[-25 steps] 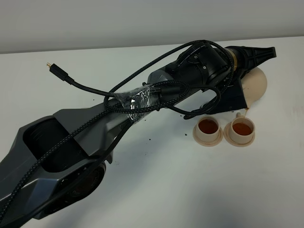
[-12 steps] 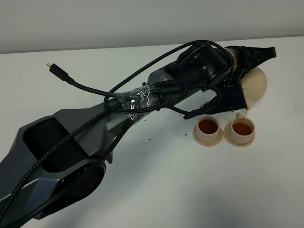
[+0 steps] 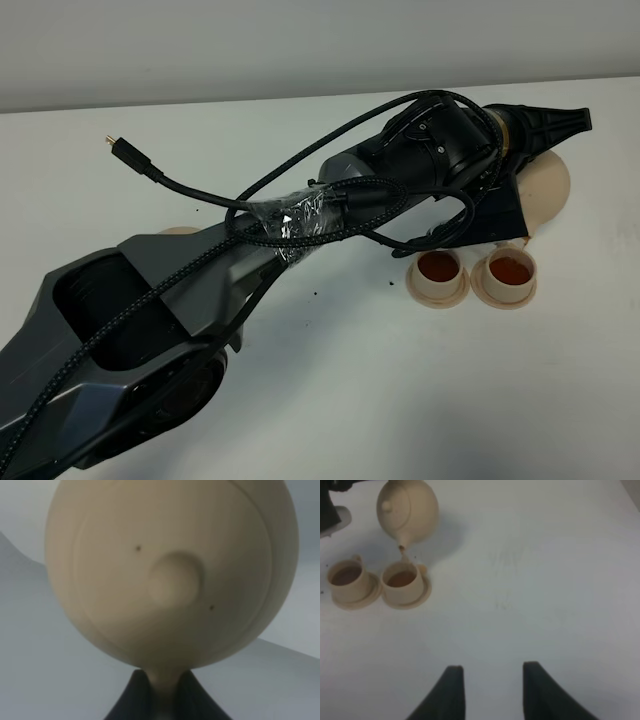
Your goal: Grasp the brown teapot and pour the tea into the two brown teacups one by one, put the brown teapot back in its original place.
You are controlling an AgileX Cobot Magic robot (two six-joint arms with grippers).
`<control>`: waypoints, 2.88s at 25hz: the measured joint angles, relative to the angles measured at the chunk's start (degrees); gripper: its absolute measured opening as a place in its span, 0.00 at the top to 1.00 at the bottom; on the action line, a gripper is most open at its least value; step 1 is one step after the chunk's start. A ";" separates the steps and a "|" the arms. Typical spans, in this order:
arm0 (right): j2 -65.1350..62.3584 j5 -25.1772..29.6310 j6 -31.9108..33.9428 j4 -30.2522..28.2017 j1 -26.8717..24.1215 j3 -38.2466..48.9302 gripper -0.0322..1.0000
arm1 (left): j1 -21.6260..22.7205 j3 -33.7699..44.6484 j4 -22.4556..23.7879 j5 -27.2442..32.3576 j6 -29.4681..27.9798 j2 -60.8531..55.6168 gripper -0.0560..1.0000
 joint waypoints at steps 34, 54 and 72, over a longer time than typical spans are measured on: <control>0.00 0.00 0.00 0.00 0.00 0.00 0.67 | 0.00 0.00 2.42 2.61 0.00 0.00 0.80; 0.00 0.00 0.00 0.00 0.00 0.00 0.67 | -1.86 0.00 5.08 2.29 0.00 0.00 0.80; 0.00 0.00 0.00 0.00 0.00 0.00 0.67 | -2.21 0.00 6.62 2.52 0.00 0.00 0.80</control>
